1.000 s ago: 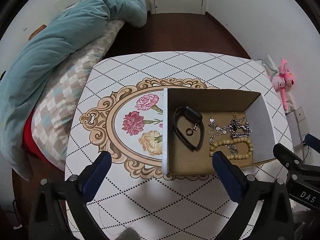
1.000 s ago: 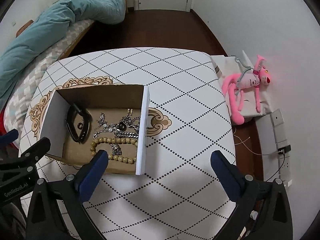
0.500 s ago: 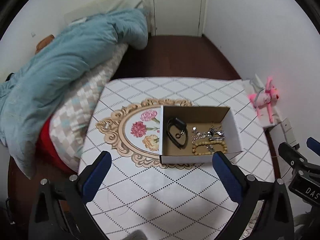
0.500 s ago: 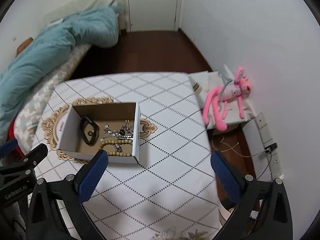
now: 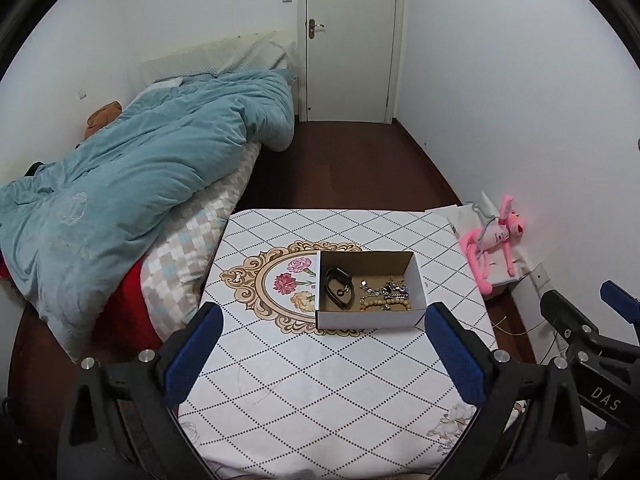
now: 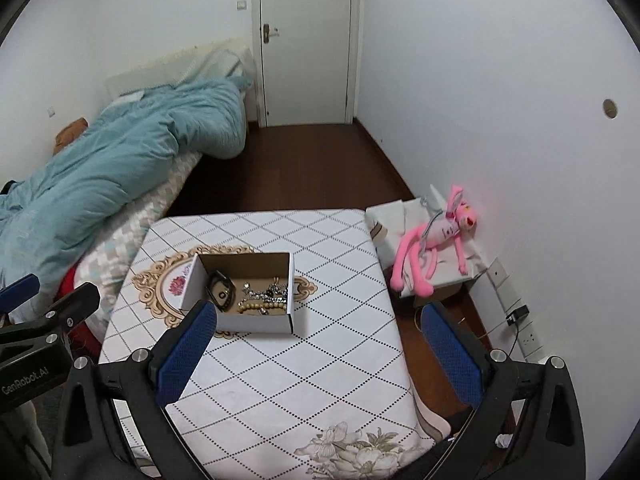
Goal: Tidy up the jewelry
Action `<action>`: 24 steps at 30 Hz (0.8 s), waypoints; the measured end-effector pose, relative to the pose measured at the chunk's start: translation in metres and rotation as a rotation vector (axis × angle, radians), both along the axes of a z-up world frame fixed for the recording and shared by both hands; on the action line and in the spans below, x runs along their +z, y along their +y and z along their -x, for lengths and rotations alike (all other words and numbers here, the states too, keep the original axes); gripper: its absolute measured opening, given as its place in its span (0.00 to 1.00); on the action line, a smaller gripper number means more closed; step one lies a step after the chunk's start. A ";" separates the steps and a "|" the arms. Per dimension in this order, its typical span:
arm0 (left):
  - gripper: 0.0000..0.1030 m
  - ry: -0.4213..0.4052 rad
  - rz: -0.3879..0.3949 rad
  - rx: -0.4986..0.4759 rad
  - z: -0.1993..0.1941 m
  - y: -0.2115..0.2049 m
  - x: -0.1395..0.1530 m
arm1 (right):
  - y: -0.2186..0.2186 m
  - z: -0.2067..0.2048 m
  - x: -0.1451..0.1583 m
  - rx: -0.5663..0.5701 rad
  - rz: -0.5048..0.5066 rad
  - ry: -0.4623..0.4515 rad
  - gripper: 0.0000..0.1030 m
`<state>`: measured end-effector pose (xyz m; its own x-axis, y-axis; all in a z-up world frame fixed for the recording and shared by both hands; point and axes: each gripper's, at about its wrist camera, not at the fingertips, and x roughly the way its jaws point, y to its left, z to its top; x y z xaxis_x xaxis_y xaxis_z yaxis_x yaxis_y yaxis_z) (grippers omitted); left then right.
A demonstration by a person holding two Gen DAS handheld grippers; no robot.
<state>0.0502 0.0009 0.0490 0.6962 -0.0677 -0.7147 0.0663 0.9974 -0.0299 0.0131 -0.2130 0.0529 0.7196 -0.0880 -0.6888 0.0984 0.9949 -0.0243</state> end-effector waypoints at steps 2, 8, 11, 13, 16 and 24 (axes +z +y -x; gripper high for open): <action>1.00 -0.006 0.003 -0.004 0.006 0.001 0.006 | 0.000 0.008 0.009 -0.001 -0.001 -0.009 1.00; 1.00 0.033 0.014 -0.008 0.003 0.005 0.011 | 0.000 0.017 0.028 0.001 -0.007 -0.002 1.00; 1.00 0.058 0.009 -0.008 -0.005 0.002 0.010 | 0.005 0.017 0.029 0.004 0.009 0.011 1.00; 1.00 0.074 -0.005 -0.012 -0.012 -0.001 0.009 | 0.007 0.011 0.030 0.007 0.010 0.025 1.00; 1.00 0.090 -0.019 -0.017 -0.025 -0.005 0.004 | 0.009 -0.006 0.030 0.018 0.014 0.046 1.00; 1.00 0.145 -0.037 0.009 -0.053 -0.002 -0.015 | 0.010 -0.052 0.015 0.022 0.041 0.096 1.00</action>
<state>0.1037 -0.0009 0.0341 0.5856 -0.0334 -0.8099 0.0549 0.9985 -0.0014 0.0652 -0.2029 0.0682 0.6524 -0.1029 -0.7509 0.0720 0.9947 -0.0738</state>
